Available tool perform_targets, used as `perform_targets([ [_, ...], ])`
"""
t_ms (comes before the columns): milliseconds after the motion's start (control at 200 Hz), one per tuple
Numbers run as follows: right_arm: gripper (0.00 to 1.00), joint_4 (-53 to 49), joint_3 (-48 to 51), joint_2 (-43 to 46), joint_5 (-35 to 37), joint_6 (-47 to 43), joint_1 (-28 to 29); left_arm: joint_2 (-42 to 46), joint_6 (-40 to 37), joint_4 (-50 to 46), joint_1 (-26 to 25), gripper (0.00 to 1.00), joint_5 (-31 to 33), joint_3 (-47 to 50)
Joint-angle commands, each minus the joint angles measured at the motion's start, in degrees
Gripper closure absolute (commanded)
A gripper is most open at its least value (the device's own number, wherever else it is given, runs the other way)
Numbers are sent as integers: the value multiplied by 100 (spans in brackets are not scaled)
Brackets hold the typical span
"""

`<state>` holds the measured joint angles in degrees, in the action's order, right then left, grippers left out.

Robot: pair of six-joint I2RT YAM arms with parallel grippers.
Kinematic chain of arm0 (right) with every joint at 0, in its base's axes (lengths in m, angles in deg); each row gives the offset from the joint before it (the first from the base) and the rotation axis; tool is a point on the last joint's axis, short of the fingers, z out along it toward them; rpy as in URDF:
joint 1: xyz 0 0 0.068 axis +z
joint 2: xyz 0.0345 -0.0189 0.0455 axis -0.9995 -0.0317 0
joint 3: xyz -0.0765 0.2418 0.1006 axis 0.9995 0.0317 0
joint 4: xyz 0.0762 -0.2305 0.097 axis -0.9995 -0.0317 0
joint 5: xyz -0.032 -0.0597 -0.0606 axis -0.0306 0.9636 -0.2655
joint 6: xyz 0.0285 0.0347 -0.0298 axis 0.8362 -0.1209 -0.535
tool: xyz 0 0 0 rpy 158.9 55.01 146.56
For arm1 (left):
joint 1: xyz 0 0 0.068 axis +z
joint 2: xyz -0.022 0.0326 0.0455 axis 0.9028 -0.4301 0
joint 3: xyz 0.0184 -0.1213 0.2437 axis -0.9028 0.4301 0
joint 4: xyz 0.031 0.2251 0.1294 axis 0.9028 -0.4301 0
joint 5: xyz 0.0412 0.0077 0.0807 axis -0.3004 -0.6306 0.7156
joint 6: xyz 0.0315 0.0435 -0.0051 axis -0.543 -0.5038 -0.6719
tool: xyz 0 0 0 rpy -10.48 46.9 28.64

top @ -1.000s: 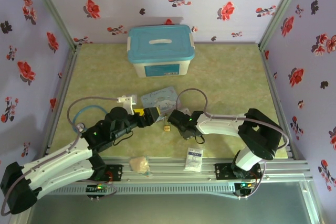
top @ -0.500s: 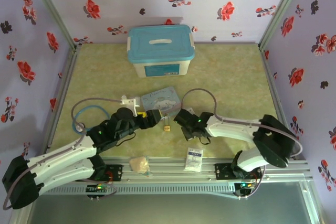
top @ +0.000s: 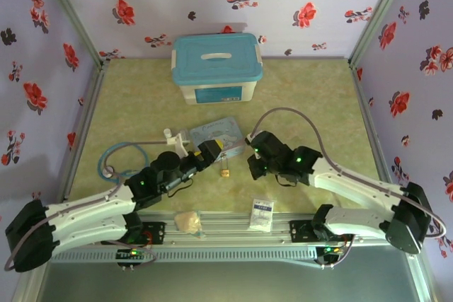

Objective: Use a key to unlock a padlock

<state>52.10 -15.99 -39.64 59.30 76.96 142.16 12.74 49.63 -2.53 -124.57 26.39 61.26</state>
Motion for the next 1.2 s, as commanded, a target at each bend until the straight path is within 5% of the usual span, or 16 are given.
perform_targets([
  [0, 100, 366, -216, 326, -820, -322, -32, -265, 476, 590, -80, 5, 28, -194],
  [520, 100, 561, -91, 807, -1704, -671, 136, -1606, -226, 239, -29, 22, -1543, -1341],
  [1065, 99, 562, 75, 817, -1190, -719, 149, -1779, 34, 589, -11, 100, -1702, -1081],
  [1195, 99, 558, 82, 816, -1093, -738, 157, -1786, -28, 607, 0, 100, -1703, -1075],
])
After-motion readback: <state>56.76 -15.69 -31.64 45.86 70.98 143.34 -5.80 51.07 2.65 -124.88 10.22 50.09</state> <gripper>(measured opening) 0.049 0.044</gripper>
